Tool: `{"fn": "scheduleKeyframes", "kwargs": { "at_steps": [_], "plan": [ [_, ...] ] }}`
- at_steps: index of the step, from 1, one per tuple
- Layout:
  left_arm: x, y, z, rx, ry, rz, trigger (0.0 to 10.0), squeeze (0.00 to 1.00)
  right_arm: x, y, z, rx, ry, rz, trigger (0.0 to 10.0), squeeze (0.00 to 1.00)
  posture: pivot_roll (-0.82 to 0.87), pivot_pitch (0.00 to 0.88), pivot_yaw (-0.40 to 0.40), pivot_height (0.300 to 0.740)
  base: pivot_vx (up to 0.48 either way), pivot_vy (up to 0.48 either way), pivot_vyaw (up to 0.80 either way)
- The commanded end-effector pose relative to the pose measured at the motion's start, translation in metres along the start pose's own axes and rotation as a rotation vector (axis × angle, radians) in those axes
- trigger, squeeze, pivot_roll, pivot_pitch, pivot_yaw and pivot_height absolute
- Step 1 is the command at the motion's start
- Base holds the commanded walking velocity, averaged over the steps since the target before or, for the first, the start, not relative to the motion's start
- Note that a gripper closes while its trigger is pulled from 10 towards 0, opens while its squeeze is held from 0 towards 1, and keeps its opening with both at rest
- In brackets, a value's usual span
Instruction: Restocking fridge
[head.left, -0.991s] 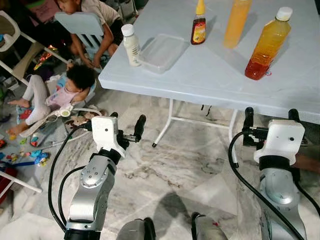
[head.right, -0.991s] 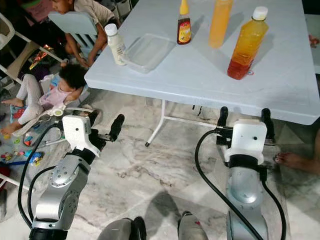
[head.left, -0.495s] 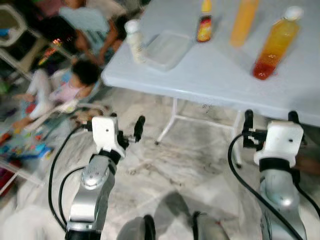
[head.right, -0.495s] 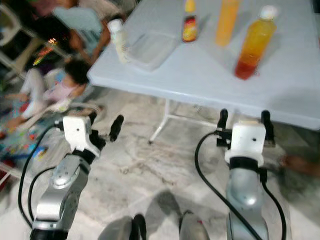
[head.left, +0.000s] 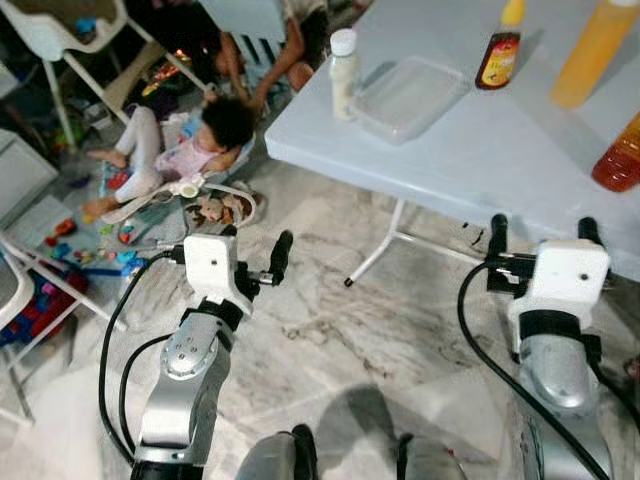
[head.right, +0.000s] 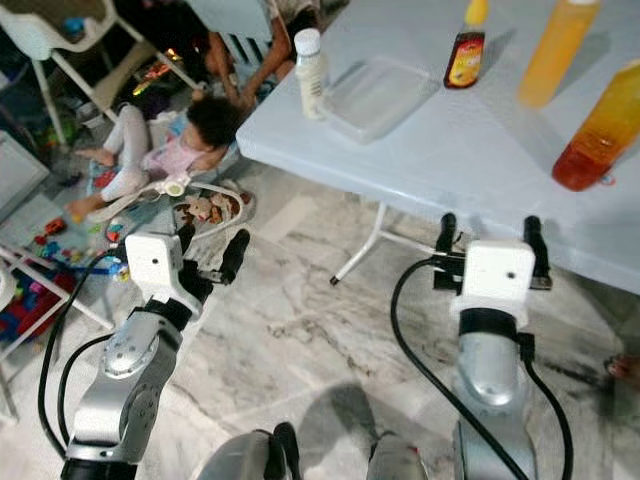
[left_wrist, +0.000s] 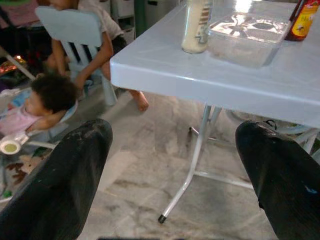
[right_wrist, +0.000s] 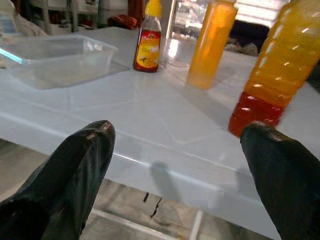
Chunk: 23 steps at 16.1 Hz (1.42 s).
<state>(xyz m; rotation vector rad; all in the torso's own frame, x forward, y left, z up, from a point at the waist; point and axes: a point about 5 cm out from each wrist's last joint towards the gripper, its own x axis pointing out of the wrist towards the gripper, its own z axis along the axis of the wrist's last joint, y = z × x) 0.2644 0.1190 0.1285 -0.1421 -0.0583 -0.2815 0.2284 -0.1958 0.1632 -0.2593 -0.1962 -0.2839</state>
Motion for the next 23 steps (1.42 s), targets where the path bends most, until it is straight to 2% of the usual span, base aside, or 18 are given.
{"fn": "scheduleKeyframes", "kwargs": {
  "at_steps": [1,6,17,18,19,20,21,23],
  "plan": [
    [-0.002,0.003,-0.003,0.009,0.011,0.004,10.0,0.00,0.001,0.004,-0.002,0.008,0.014,0.015,10.0,0.00,-0.14,0.151,0.163,0.740,0.277,0.000,0.00],
    [0.001,0.001,-0.008,-0.004,0.033,0.017,10.0,0.00,0.002,0.006,-0.002,0.007,0.008,0.031,10.0,0.00,-0.15,0.139,0.153,0.740,0.052,0.000,-0.80],
    [0.001,-0.006,-0.010,-0.046,0.039,-0.035,10.0,0.00,0.001,0.009,-0.004,0.011,0.017,0.044,10.0,0.00,-0.16,0.145,0.153,0.740,0.000,0.000,-0.80],
    [0.000,-0.002,-0.013,-0.051,0.057,-0.013,10.0,0.00,0.001,0.010,-0.004,0.011,0.018,0.043,10.0,0.00,-0.15,0.146,0.155,0.740,0.000,0.000,-0.80],
    [-0.001,0.001,-0.015,-0.027,0.059,0.009,10.0,0.00,0.000,0.010,-0.005,0.011,0.019,0.042,10.0,0.00,-0.15,0.146,0.156,0.740,0.000,0.000,-0.80],
    [-0.002,0.007,-0.018,0.046,0.054,0.023,10.0,0.00,-0.001,0.009,-0.008,0.010,0.024,0.039,10.0,0.00,-0.15,0.142,0.156,0.740,0.000,0.000,-0.80],
    [-0.003,0.011,-0.019,0.051,0.051,0.051,10.0,0.00,-0.002,0.009,-0.010,0.009,0.029,0.039,10.0,0.00,-0.15,0.134,0.154,0.740,0.000,0.000,-0.58],
    [-0.003,0.029,-0.016,0.080,0.015,0.176,10.0,0.00,-0.005,0.009,-0.016,0.003,0.038,0.044,10.0,0.00,-0.15,0.118,0.144,0.740,0.000,0.000,0.00]
  ]
}}
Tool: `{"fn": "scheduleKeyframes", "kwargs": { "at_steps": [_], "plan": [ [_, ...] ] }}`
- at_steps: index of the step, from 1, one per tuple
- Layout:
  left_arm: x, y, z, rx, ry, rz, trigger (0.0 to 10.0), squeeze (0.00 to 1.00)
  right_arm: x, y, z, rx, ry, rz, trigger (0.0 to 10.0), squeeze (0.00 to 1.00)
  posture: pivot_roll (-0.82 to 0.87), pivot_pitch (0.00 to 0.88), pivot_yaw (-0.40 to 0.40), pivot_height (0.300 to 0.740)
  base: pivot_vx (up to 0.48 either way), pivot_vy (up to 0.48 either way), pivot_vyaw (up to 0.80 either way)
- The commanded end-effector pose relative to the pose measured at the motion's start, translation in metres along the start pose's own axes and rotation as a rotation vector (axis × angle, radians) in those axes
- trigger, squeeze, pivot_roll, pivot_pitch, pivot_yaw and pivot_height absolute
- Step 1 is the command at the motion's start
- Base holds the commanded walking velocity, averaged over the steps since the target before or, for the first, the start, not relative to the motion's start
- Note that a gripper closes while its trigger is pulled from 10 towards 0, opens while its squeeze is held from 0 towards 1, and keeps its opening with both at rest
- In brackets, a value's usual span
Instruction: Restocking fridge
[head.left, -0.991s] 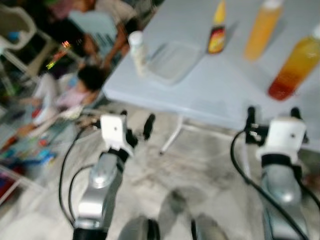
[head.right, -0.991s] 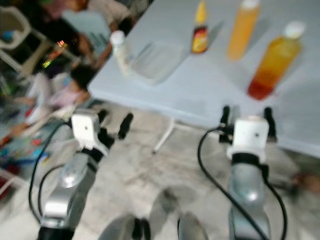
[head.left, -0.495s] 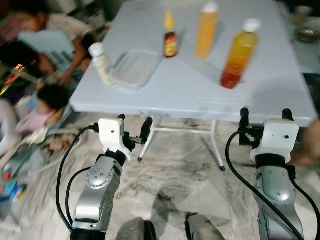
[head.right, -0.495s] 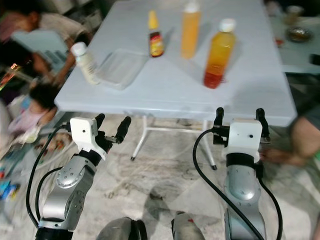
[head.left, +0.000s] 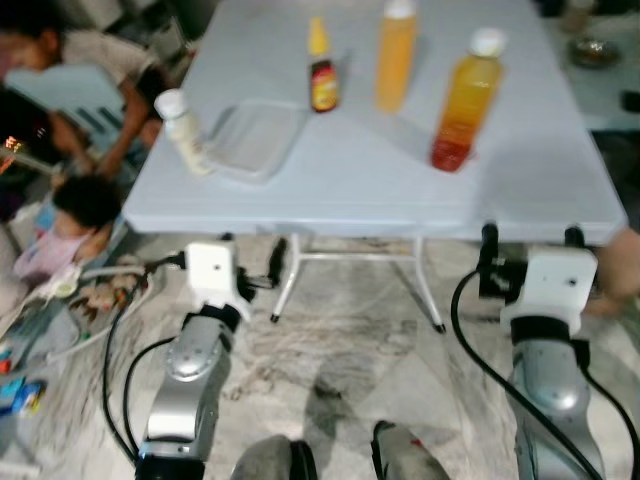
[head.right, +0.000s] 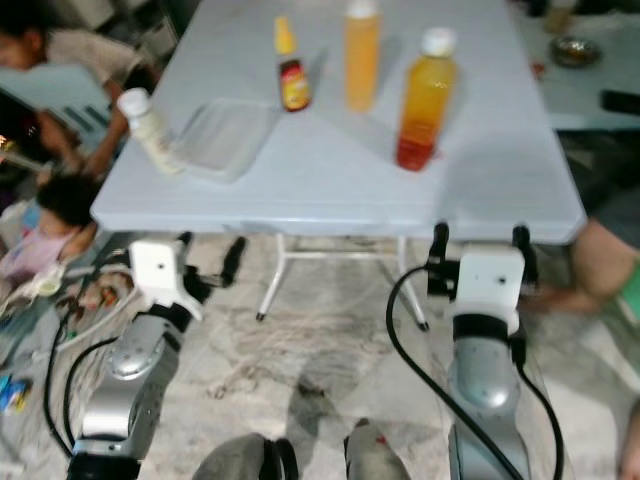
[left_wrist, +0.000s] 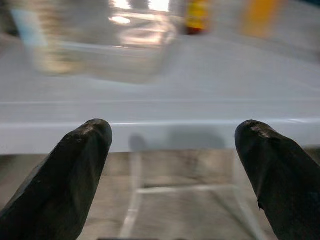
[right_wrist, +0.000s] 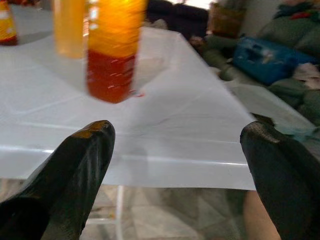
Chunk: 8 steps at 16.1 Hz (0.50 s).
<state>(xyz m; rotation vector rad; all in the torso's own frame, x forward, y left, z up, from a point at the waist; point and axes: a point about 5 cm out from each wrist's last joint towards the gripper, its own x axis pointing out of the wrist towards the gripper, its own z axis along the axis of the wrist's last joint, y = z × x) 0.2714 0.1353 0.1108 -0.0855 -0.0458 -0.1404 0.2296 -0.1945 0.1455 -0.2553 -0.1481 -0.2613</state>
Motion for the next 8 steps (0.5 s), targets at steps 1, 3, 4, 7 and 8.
{"fn": "scheduleKeyframes", "kwargs": {
  "at_steps": [1,3,4,7,8],
  "plan": [
    [-0.002,0.016,0.000,0.031,-0.013,0.086,10.0,0.00,-0.002,0.004,-0.001,0.002,-0.004,0.020,10.0,0.00,-0.14,0.106,0.133,0.740,0.000,0.000,0.00],
    [-0.002,0.027,-0.001,0.009,-0.012,0.133,10.0,0.00,0.001,0.010,-0.004,0.013,-0.003,0.041,10.0,0.00,-0.12,0.065,0.107,0.740,0.000,0.000,0.00],
    [-0.003,0.027,-0.001,0.014,-0.014,0.133,10.0,0.00,0.002,0.012,-0.004,0.015,-0.008,0.045,10.0,0.00,-0.12,0.057,0.102,0.740,0.000,0.000,0.00],
    [-0.010,0.016,-0.001,-0.026,-0.032,0.038,10.0,0.00,0.001,0.010,-0.007,0.015,-0.013,0.044,10.0,0.00,-0.12,0.037,0.103,0.740,0.000,0.000,0.00],
    [-0.008,0.010,0.002,-0.040,-0.044,-0.003,10.0,0.00,-0.001,0.008,-0.010,0.026,-0.001,0.038,10.0,0.00,-0.12,0.030,0.106,0.740,0.000,0.000,-0.80]
  ]
}}
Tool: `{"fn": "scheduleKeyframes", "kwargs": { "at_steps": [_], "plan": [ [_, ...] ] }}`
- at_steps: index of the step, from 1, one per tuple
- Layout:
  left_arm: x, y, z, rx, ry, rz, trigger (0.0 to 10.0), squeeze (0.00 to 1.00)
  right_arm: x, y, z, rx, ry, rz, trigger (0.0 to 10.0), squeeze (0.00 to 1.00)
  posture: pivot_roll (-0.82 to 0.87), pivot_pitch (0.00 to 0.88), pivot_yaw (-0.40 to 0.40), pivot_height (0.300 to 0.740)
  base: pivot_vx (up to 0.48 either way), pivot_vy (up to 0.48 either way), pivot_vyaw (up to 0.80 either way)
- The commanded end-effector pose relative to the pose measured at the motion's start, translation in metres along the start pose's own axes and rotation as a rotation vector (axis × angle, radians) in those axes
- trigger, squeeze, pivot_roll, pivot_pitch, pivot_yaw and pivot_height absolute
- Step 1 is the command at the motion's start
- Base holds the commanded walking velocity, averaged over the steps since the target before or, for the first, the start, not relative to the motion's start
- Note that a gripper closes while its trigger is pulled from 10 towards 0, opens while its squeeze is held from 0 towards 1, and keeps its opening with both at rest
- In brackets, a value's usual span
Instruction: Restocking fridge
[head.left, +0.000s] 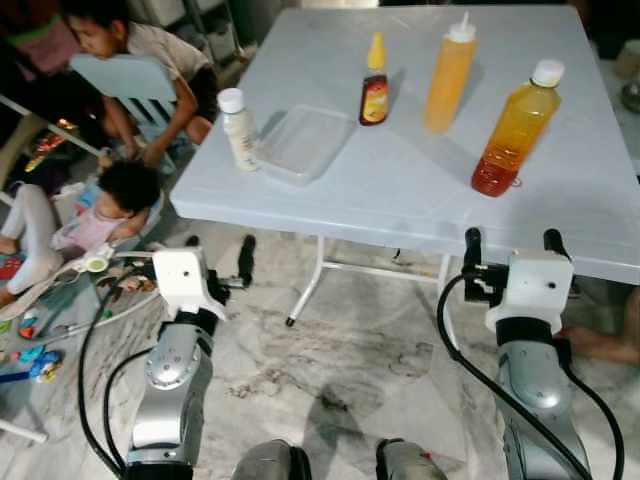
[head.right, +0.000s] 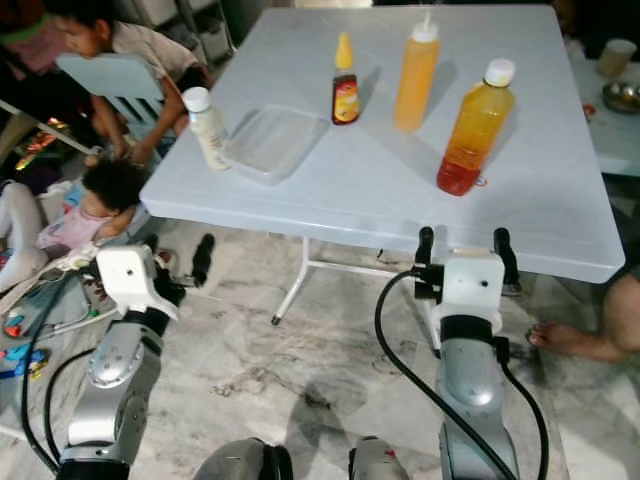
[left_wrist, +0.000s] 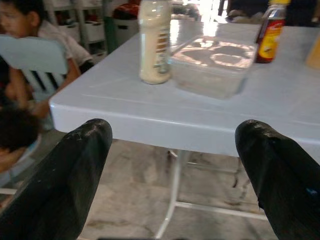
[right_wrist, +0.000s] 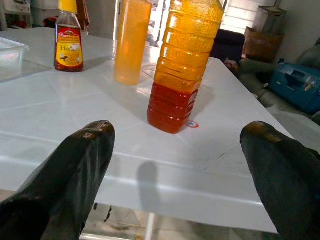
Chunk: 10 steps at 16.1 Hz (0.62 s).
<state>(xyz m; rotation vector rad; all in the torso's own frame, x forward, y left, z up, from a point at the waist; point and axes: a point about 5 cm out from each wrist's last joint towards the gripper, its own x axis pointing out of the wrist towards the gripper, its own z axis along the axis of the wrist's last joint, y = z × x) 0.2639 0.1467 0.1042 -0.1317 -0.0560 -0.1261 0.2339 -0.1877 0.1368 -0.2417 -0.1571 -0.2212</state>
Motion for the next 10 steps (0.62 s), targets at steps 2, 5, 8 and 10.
{"fn": "scheduleKeyframes", "kwargs": {
  "at_steps": [2,5,8,10],
  "plan": [
    [0.006,-0.007,0.013,-0.016,-0.053,-0.051,10.0,0.00,-0.001,-0.004,-0.002,-0.010,-0.003,-0.014,10.0,0.00,-0.13,0.027,0.114,0.740,0.000,0.000,-0.80],
    [0.011,-0.016,0.016,-0.038,-0.059,-0.100,10.0,0.00,0.005,-0.004,0.002,-0.007,-0.027,-0.027,10.0,0.00,-0.14,0.021,0.127,0.740,0.000,0.000,-0.76],
    [0.009,-0.022,0.011,-0.053,-0.043,-0.141,10.0,0.00,0.004,-0.005,0.003,-0.007,-0.031,-0.032,10.0,0.00,-0.15,0.013,0.138,0.740,0.000,0.000,0.00],
    [0.011,-0.026,0.012,-0.058,-0.046,-0.171,10.0,0.00,0.004,-0.005,0.003,-0.009,-0.036,-0.036,10.0,0.00,-0.15,0.021,0.145,0.740,0.000,0.000,0.00]
  ]
}}
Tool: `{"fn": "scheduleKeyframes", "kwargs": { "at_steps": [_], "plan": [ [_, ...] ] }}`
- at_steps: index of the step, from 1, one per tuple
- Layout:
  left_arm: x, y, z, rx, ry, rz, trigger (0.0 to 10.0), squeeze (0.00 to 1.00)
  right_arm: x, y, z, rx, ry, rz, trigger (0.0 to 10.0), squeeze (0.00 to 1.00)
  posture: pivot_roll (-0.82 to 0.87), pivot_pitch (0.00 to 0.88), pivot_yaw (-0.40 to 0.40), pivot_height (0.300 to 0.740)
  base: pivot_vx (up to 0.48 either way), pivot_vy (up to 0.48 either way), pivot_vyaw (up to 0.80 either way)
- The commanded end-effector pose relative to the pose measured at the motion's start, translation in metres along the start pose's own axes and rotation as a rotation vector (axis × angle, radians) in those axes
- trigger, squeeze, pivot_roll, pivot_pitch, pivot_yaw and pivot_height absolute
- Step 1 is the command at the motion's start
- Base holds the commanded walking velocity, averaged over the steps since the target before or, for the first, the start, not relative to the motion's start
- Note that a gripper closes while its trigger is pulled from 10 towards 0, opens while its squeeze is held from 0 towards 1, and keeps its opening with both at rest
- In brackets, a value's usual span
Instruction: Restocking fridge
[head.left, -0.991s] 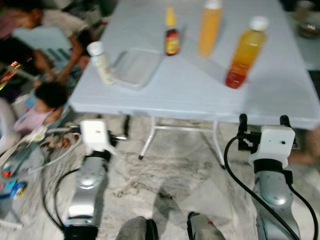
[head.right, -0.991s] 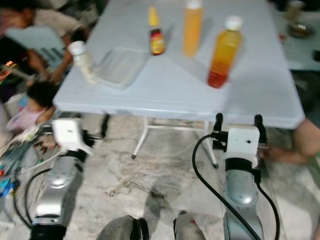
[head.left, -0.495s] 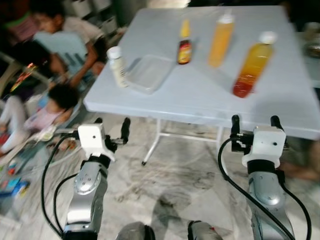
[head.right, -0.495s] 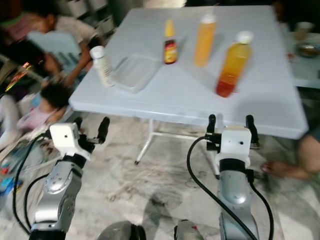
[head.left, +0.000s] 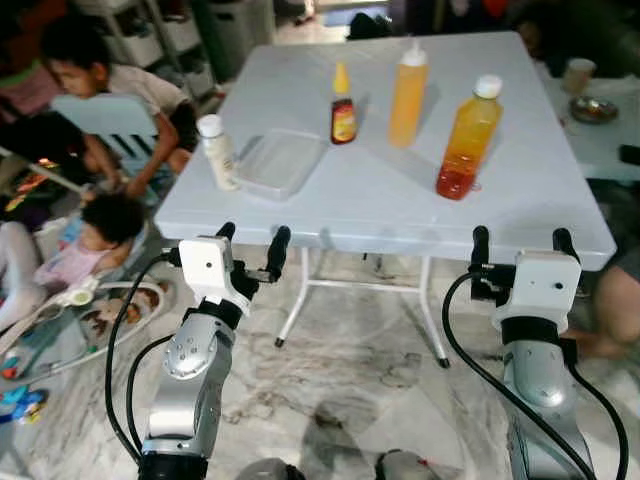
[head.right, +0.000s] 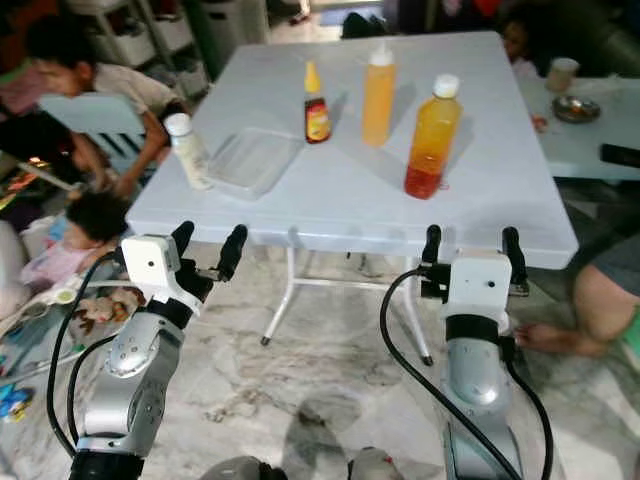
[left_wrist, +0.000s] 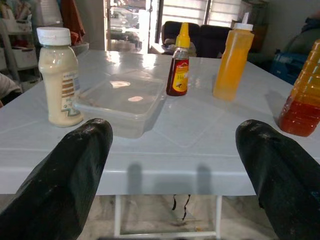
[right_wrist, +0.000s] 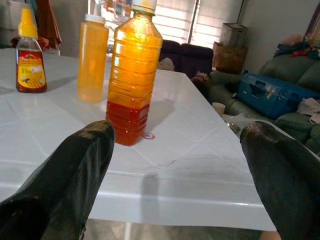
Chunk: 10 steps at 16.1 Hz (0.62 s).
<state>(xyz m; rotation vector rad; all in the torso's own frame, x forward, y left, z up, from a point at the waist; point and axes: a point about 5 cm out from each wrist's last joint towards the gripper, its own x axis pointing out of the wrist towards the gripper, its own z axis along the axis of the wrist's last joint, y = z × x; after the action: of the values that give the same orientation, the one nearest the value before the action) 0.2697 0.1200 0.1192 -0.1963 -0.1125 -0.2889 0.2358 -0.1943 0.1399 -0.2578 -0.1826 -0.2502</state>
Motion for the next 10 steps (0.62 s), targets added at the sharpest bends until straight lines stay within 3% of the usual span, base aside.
{"fn": "scheduleKeyframes", "kwargs": {
  "at_steps": [1,4,10],
  "plan": [
    [0.0014,0.0013,0.0023,0.008,0.002,-0.011,10.0,0.00,0.0007,0.0014,0.0025,0.007,-0.013,-0.006,10.0,0.00,-0.15,0.023,0.146,0.740,0.000,0.000,0.00],
    [0.0001,-0.0009,0.0031,-0.003,0.003,-0.038,10.0,0.00,0.0012,0.0008,0.0034,0.007,-0.015,-0.012,10.0,0.00,-0.15,0.039,0.155,0.740,0.268,0.000,0.00],
    [0.0005,-0.0030,0.0038,0.001,0.006,-0.055,10.0,0.00,0.0015,0.0010,0.0044,0.007,-0.016,-0.011,10.0,0.00,-0.16,0.056,0.161,0.740,0.307,0.000,-0.68]
  ]
}}
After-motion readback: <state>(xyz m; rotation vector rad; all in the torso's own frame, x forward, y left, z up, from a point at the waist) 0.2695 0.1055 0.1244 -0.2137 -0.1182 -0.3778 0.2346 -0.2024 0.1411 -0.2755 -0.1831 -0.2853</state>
